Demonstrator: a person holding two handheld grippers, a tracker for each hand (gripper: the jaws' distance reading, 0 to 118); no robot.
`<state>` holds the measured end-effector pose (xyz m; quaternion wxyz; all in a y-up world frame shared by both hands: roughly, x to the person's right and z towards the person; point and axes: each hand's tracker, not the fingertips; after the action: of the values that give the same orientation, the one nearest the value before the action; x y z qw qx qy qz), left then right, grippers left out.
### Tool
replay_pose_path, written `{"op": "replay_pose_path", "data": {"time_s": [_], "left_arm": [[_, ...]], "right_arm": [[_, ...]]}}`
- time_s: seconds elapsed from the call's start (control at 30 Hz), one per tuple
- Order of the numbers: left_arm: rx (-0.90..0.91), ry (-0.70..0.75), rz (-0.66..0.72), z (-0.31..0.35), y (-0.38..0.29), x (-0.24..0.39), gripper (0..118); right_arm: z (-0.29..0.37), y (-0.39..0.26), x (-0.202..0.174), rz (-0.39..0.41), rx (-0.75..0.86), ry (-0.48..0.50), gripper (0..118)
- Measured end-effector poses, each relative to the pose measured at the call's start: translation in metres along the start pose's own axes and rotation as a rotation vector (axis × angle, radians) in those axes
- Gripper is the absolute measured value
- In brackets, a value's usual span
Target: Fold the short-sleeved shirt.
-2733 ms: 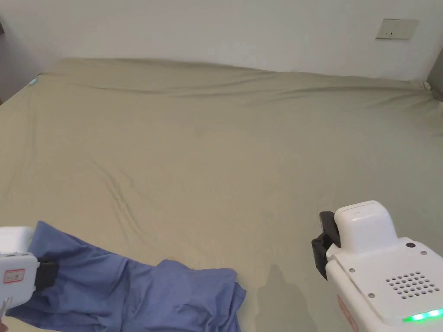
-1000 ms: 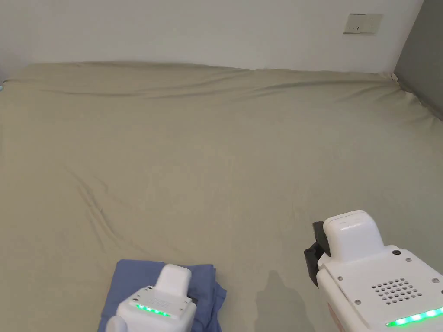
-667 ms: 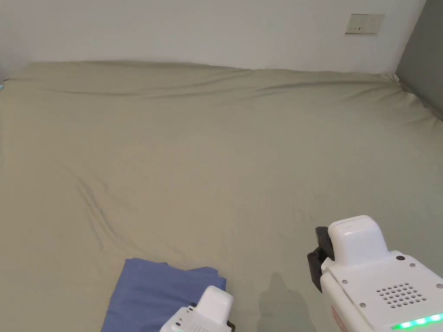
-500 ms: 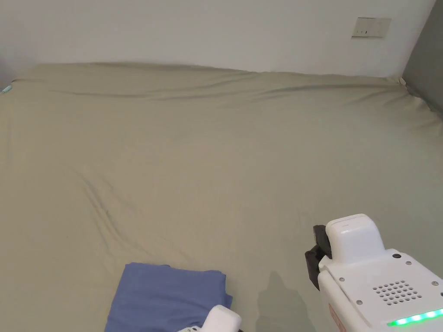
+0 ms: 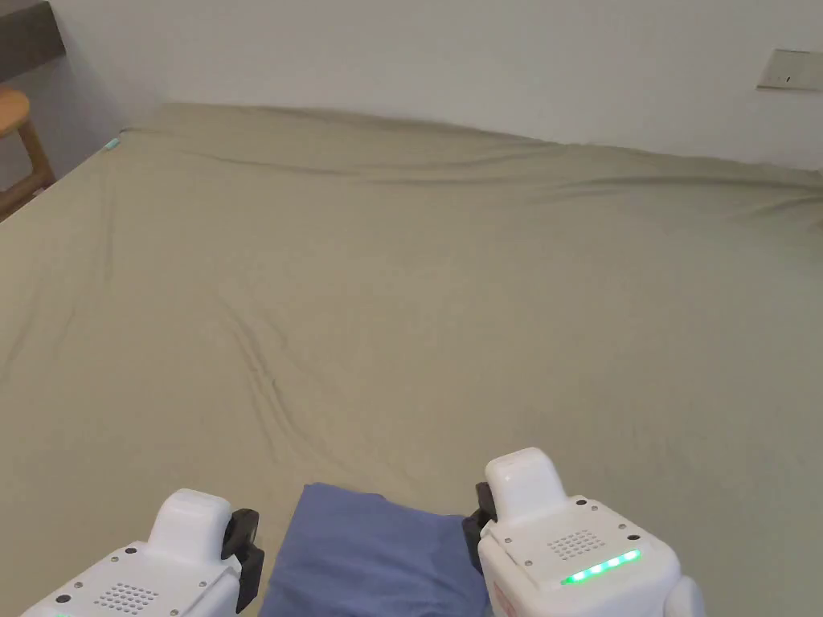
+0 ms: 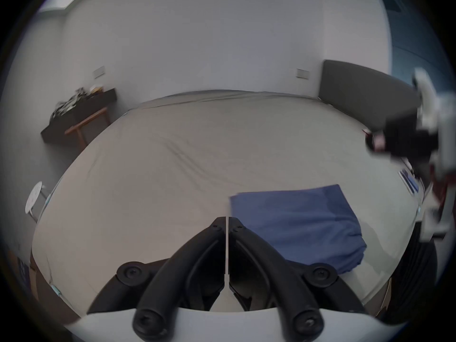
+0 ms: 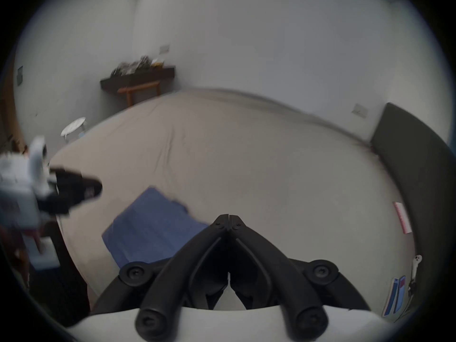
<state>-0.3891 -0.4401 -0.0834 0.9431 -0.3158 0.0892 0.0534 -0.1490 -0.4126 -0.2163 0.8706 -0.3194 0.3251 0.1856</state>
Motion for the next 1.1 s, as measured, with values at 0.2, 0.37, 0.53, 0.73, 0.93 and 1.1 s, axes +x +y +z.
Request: {"op": "replay_pose_path", "data": {"time_s": [0.2, 0.37, 0.53, 0.73, 0.93, 1.1], "left_arm": [[-0.078, -0.054, 0.096, -0.014, -0.006, -0.025, 2], [-0.232, -0.273, 0.234, -0.034, -0.004, -0.046, 6], [-0.363, -0.475, 0.463, -0.079, 0.003, -0.066, 76], [-0.532, -0.708, 0.674, -0.146, -0.005, -0.063, 116], [-0.57, -0.826, 0.801, -0.137, 0.0, -0.012, 23], [-0.55, -0.706, 0.727, -0.137, 0.001, -0.002, 23]], "right_arm": [[-0.078, -0.05, -0.026, 0.057, -0.348, 0.076, 0], [-0.076, -0.044, -0.026, 0.081, -0.305, 0.053, 0], [-0.074, -0.05, -0.024, 0.161, -0.286, 0.078, 0], [-0.077, -0.059, -0.018, 0.102, -0.27, 0.086, 0], [-0.077, -0.061, -0.014, 0.073, -0.26, 0.095, 0], [-0.07, -0.056, -0.004, 0.022, -0.257, 0.119, 0]]}}
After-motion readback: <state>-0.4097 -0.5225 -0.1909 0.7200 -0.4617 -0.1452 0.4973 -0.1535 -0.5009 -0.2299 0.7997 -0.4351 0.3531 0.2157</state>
